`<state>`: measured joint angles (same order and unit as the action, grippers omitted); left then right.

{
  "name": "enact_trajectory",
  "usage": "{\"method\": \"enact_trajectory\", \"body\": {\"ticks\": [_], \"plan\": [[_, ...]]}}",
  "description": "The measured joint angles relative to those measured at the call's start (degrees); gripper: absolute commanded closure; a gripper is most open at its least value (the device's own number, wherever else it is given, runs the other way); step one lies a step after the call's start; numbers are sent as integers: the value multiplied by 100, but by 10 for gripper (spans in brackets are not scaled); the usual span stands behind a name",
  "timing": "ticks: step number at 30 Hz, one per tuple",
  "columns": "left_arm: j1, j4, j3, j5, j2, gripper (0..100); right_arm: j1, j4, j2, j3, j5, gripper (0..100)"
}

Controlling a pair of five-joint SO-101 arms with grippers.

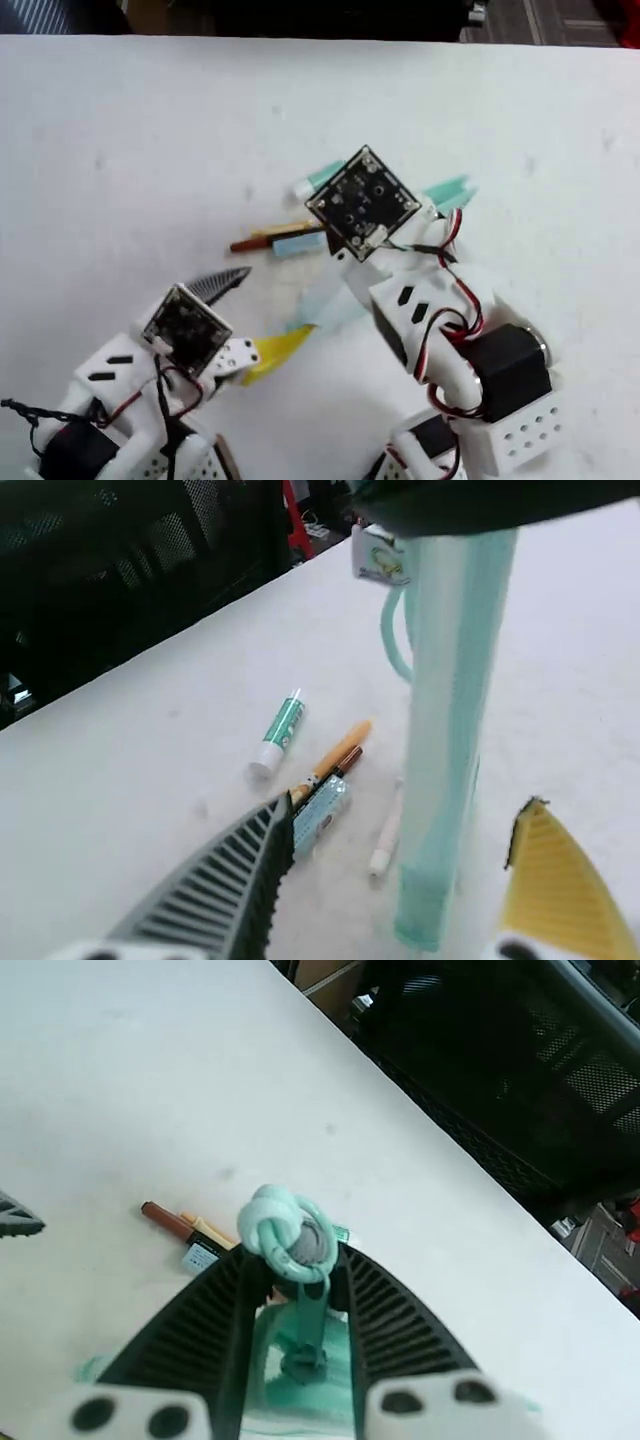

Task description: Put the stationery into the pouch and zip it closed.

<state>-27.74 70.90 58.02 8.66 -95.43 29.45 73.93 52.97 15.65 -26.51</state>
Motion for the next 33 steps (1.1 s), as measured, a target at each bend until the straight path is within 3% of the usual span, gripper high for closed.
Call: {"method": "enact_trajectory", "body": {"ticks": [4, 13, 17, 24, 29, 33], "plan": [[-378, -325, 97, -79, 0, 658, 237, 0, 0, 0, 18, 981], [-721, -2330, 1407, -431, 44, 678, 475, 0, -9, 9, 53, 981], [-870, -2813, 1758, -571, 53, 705, 484, 0, -9, 9, 53, 981], [-941, -2980, 1829, -589, 35, 879, 1178, 167, -9, 9, 53, 981], [-1090, -2980, 1829, -598, 35, 973, 1231, 167, -9, 9, 62, 981], [-1125, -2866, 1829, -607, 0, 976, 1204, 18, -9, 9, 70, 981]]}}
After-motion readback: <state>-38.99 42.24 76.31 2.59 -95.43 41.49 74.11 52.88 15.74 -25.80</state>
